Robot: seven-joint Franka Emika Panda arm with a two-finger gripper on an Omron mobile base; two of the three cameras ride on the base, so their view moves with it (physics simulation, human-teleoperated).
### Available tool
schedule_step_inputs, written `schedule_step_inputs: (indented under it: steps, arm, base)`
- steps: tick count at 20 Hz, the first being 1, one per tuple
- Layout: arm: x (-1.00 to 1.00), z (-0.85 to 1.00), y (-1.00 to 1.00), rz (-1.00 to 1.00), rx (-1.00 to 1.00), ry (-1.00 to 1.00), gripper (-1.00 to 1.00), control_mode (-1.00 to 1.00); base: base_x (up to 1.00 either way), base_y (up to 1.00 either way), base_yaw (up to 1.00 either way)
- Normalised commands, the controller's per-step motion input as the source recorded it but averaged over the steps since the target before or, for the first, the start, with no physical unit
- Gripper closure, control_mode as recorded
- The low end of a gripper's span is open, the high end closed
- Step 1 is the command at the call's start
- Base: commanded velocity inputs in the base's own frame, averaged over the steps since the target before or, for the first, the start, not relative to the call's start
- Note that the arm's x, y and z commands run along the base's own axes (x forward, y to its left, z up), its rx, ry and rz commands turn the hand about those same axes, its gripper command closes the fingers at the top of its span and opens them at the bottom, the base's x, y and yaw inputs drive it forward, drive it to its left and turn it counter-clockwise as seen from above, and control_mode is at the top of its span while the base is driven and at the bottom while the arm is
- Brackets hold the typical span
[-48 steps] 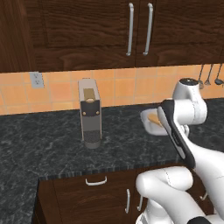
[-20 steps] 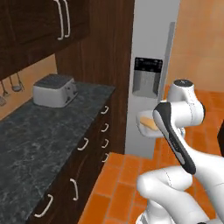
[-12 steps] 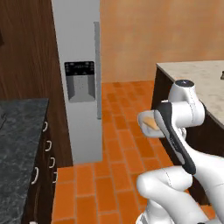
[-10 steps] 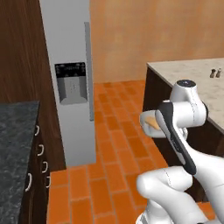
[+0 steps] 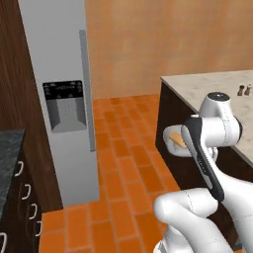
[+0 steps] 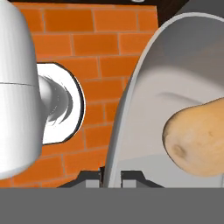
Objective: Take the meat container that has the shrimp and place it on the second highest rack of the freezer. Then take the vegetable container that has the corn and squash and place it on the highest rack of the freezer.
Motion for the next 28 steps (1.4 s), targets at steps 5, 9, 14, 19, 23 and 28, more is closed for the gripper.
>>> schedule_step_inputs:
  steps: [5, 9, 14, 19, 23, 28]
  arm:
    - [0.00, 0.00, 0.00, 0.00, 0.00, 0.00, 1.00, 1.00]
    - [0.00, 0.00, 0.00, 0.00, 0.00, 0.00, 1.00, 1.00]
    - [0.00, 0.00, 0.00, 0.00, 0.00, 0.00, 1.00, 1.00]
    - [0.00, 0.00, 0.00, 0.00, 0.00, 0.00, 1.00, 1.00]
    - [0.00, 0.00, 0.00, 0.00, 0.00, 0.00, 1.00, 1.00]
    - [0.00, 0.00, 0.00, 0.00, 0.00, 0.00, 1.00, 1.00]
  base:
    - [0.93, -0.03, 0.04]
    - [0.99, -0.01, 0.07]
    - [1.00, -0.40, 0.11]
    - [1.00, -0.32, 0.05]
    - [1.00, -0.21, 0.00]
    - [1.00, -0.33, 0.00]
